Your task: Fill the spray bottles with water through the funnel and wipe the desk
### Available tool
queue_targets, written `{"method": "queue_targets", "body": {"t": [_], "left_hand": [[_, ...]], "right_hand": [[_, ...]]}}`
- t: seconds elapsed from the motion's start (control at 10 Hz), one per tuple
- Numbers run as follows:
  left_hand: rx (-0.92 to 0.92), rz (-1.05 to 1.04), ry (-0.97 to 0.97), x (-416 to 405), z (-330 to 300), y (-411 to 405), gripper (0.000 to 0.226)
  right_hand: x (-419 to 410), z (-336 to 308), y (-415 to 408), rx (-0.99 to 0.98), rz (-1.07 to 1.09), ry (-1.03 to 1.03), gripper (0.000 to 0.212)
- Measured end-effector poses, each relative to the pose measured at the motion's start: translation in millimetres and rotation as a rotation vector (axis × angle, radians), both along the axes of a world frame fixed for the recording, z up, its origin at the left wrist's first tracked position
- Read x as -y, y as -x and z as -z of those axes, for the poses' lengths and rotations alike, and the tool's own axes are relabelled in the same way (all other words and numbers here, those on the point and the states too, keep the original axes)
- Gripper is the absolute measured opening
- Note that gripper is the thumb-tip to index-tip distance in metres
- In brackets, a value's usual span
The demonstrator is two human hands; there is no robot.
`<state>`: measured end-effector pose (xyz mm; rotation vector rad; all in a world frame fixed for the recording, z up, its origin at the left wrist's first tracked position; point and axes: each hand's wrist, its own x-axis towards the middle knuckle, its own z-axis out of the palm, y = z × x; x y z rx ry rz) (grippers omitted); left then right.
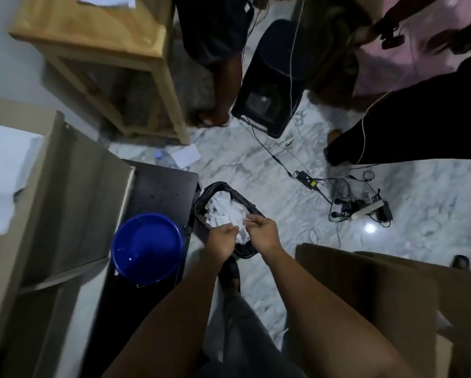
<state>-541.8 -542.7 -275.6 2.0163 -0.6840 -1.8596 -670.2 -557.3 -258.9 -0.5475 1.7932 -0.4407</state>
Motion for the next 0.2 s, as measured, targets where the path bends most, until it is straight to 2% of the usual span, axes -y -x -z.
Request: {"method": "queue_targets", "body": {"t": [0.1, 0.2], "left_hand": [[0.127, 0.206, -0.008, 3, 30, 4, 0.062], [0.213, 0.286, 0.043, 10, 17, 7, 0.062]], "right_hand": [[14, 19, 6, -0.064, -0.138, -0.048, 0.041], [19, 20, 10, -0.167, -0.339, -0.081, 0.048]]}}
